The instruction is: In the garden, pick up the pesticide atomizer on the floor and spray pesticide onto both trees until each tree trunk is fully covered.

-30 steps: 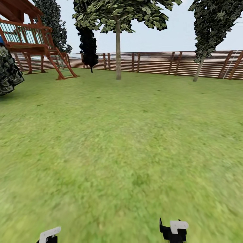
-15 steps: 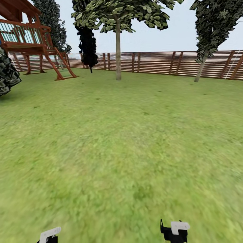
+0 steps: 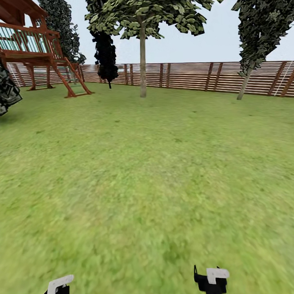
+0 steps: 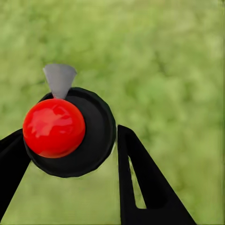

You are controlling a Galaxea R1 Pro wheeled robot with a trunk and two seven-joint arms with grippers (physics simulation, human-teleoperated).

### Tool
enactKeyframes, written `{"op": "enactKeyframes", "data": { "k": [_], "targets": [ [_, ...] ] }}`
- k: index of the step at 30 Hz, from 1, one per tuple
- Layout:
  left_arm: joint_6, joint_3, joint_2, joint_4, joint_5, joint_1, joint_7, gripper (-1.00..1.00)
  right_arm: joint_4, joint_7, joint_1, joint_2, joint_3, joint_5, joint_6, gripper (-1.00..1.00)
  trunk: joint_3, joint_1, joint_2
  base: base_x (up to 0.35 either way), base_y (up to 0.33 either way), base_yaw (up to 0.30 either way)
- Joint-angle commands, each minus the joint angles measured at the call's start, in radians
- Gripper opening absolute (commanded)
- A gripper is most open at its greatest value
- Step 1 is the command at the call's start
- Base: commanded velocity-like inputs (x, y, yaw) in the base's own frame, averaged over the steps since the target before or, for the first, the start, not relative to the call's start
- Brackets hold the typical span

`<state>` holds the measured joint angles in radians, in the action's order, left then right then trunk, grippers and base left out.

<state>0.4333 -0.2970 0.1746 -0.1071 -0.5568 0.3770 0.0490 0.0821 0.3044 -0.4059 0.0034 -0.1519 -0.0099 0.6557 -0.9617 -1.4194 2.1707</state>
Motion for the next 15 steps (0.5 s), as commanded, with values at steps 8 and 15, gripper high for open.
{"op": "enactKeyframes", "data": {
  "k": [8,15],
  "targets": [
    [0.002,-0.008,-0.001,0.000,-0.003,0.000,0.005,-1.00,-0.001,0.009,-0.001,0.001,-0.009,-0.001,0.001,1.00,-0.001,0.000,0.000,0.345,0.000,-0.130],
    [0.002,-0.008,-0.001,0.000,-0.003,0.000,0.005,-1.00,-0.001,0.009,-0.001,0.001,-0.009,-0.001,0.001,1.00,-0.001,0.000,0.000,0.345,0.000,-0.020]
  ]
}}
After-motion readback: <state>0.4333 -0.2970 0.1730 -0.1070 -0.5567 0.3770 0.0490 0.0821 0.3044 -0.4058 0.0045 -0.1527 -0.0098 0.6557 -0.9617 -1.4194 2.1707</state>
